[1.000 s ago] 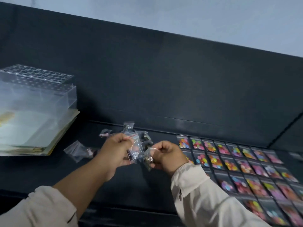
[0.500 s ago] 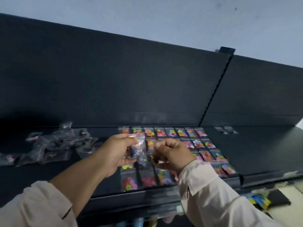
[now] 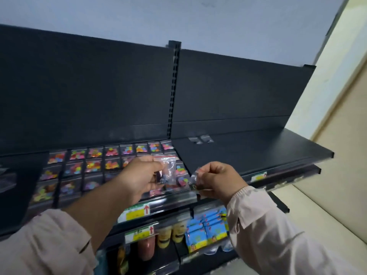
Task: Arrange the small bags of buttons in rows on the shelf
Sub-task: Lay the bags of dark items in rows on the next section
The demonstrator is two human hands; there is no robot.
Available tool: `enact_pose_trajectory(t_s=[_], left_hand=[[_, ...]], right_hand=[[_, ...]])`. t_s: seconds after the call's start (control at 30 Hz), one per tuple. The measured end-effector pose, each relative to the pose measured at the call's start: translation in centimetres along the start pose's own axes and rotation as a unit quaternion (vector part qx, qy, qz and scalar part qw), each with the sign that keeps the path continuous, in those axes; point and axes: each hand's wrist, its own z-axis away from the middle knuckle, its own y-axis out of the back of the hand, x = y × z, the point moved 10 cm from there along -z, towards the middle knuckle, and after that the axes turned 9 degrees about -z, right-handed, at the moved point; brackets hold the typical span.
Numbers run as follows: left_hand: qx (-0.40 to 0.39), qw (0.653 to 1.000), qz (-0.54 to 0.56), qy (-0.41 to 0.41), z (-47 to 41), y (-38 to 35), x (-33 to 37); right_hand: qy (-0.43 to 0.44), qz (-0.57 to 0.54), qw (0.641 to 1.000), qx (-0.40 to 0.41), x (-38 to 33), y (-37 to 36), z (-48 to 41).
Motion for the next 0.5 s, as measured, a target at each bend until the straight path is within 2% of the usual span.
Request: enact_pose_trajectory(t_s=[0.27,0.5], left_hand=[[0.004,0.996,-0.08,-0.035,-4.6,-9.2,3.4],[-0.005,0.992,-0.111,-0.056,-12.6,-14.5,5.7]], right_hand=[[0.04,0.022,0.997,0.068,-1.2,11.3,-2.4],[0.049,0.061,0.992,0.096,-2.2,17.1,-8.8]])
